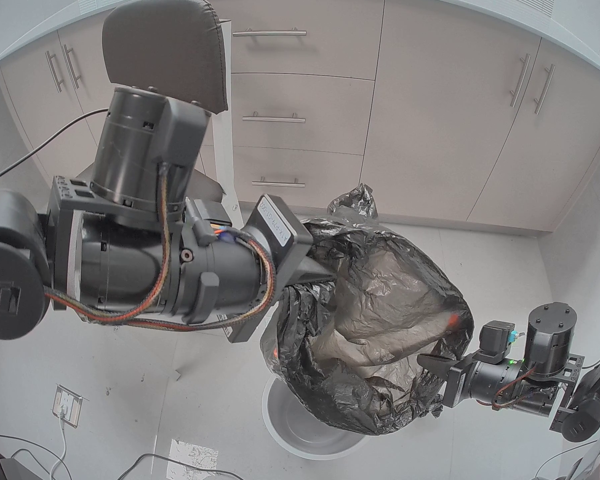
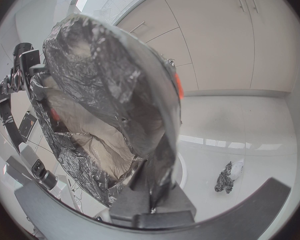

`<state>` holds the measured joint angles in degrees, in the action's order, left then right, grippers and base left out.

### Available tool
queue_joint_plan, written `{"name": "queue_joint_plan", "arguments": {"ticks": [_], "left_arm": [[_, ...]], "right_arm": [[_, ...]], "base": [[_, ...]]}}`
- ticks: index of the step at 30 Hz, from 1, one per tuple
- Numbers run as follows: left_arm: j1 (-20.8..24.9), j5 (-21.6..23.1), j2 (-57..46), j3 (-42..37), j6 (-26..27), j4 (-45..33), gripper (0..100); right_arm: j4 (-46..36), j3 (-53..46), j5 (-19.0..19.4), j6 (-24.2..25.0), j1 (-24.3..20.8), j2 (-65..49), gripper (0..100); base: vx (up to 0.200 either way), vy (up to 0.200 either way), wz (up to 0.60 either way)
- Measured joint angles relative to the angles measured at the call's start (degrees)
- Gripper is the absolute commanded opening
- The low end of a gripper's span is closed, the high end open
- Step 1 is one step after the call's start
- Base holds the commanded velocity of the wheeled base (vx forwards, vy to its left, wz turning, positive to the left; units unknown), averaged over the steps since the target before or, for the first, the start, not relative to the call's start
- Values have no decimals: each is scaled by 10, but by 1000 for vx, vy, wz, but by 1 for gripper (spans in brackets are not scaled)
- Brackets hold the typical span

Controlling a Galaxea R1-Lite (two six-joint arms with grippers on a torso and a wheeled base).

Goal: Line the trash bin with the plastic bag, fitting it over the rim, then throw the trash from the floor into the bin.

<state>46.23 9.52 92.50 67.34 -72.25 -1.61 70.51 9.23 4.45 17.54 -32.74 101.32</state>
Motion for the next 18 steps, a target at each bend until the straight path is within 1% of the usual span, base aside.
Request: {"name": "queue_joint_plan", "arguments": {"ticks": [8, 18], "left_arm": [[5, 32, 3, -5, 0, 1, 0], [8, 36, 4, -6, -1, 0, 0]], "right_arm": [[-2, -10, 0, -4, 23, -29, 0], [-7, -50, 0, -6, 28, -77, 0]], "base": [[0, 0, 0], [0, 0, 0]]}}
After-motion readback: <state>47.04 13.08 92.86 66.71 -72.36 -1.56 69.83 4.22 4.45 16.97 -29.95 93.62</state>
